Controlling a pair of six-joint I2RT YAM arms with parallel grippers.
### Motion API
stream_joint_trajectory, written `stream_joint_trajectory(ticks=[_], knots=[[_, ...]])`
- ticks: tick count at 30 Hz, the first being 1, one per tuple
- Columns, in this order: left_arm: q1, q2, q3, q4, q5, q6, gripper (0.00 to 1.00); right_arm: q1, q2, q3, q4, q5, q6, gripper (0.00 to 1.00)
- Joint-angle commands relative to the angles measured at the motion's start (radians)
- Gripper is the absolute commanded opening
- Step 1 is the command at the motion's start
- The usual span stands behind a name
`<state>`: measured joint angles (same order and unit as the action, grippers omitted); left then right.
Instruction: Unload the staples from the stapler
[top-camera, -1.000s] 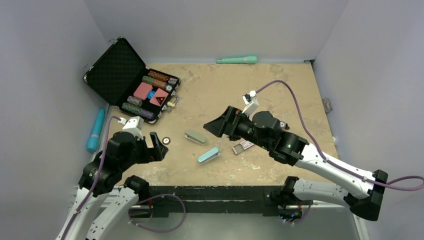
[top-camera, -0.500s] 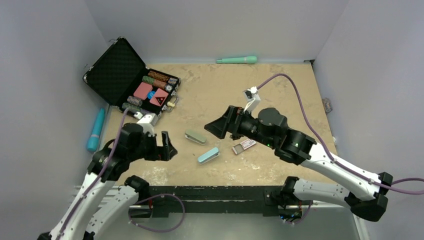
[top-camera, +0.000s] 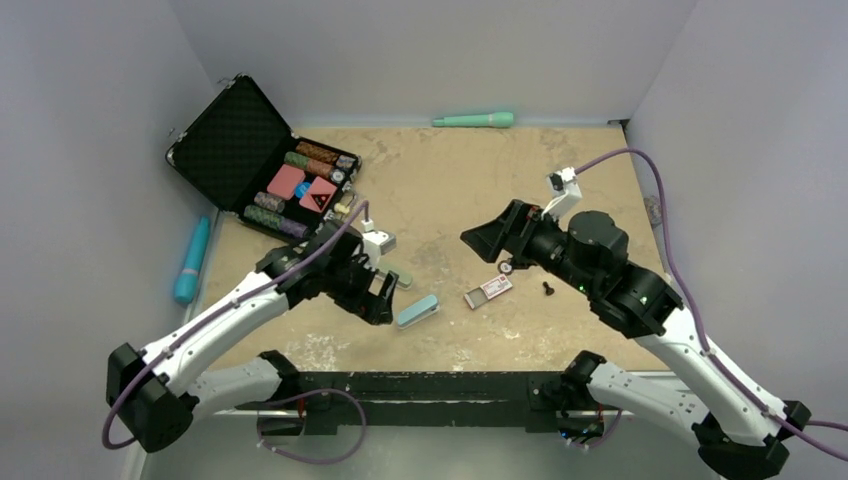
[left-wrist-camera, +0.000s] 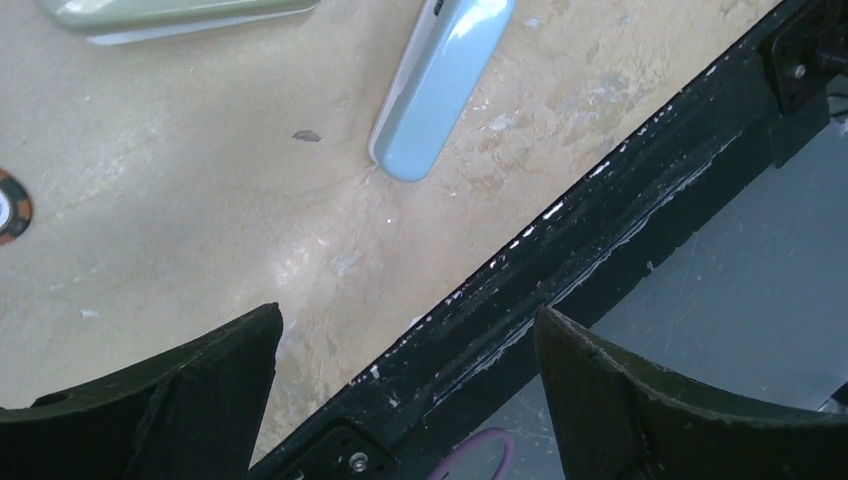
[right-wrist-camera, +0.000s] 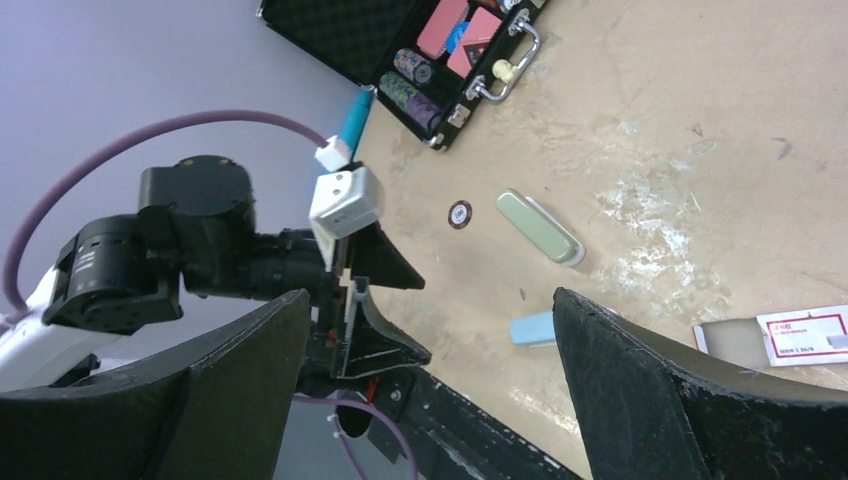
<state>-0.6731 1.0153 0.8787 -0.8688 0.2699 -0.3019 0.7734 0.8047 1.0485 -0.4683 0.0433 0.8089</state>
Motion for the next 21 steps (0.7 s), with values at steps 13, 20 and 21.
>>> stream_joint_trajectory(ticks=[13,20,21], knots=[[-0.184,0.559,0.283,0.148,-0.063,0.2,0.86,-0.001,-0.151,-0.003,-0.121,0.029,0.077,0.96],[-0.224,0.62,0.255,0.211,-0.099,0.186,0.84,-0.002,-0.17,-0.015,-0.13,0.025,0.091,0.96],[-0.229,0.63,0.252,0.217,-0.105,0.184,0.83,-0.001,-0.172,-0.018,-0.129,0.023,0.093,0.96]])
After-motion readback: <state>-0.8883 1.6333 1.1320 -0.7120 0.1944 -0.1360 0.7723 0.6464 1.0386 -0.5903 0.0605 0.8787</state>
